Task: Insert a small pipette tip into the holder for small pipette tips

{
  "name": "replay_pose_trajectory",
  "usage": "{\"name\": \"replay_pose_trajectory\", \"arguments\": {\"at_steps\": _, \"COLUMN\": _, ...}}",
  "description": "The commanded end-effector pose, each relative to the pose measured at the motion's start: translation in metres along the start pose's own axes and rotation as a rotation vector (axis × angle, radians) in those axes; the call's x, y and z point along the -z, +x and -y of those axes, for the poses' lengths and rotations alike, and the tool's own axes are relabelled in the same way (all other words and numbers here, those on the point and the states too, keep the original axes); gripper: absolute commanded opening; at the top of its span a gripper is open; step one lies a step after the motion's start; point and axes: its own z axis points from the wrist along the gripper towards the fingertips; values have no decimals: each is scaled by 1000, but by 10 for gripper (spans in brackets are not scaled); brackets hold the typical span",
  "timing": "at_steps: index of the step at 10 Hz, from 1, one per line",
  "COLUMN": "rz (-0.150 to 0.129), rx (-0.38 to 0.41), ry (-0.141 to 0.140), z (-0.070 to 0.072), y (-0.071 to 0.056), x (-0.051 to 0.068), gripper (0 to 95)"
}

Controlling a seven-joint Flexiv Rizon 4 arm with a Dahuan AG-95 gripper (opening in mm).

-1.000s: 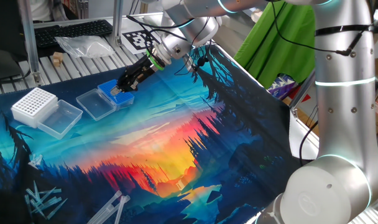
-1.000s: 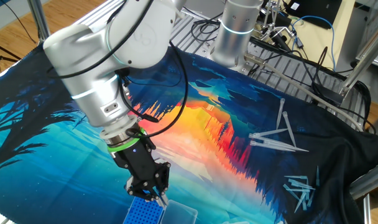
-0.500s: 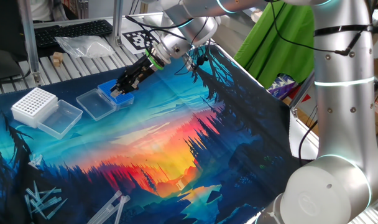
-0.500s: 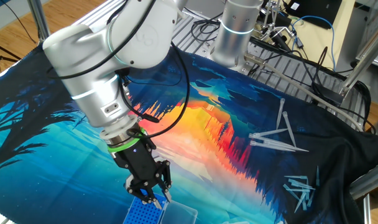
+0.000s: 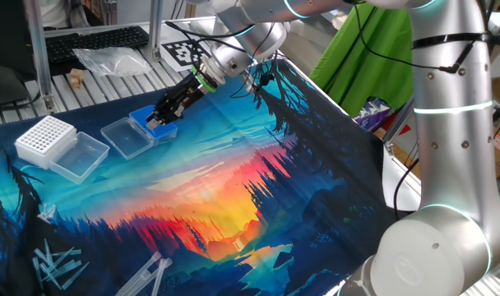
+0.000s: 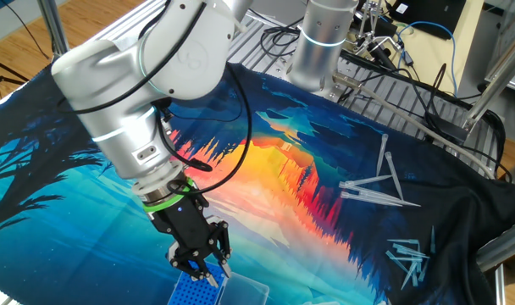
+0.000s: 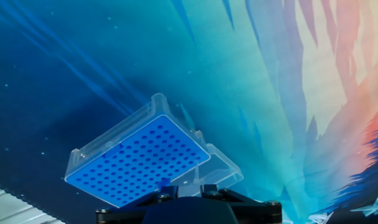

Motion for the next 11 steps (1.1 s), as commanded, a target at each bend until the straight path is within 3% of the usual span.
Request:
{"name": "replay_pose_trajectory", "arguments": {"at_steps": 1, "rz": 1, "rx": 0, "ry": 1, "z": 1, "y": 0, "x": 0, "gripper": 190}}
{"name": "replay_pose_trajectory", "arguments": {"at_steps": 4, "rz": 3, "rx": 0, "ry": 5, "z": 2, "y": -1, "x": -3, "gripper": 190}}
{"name": "replay_pose_trajectory", "arguments": {"at_steps": 5, "rz": 3, "rx": 0, "ry": 7, "z": 3, "y": -2, "x": -4, "gripper": 0}}
{"name": "replay_pose_trajectory", "arguments": {"at_steps": 11, "rz": 7, "rx": 4, "ry": 12, "z": 2, "y": -4, "x": -3, "gripper": 0}}
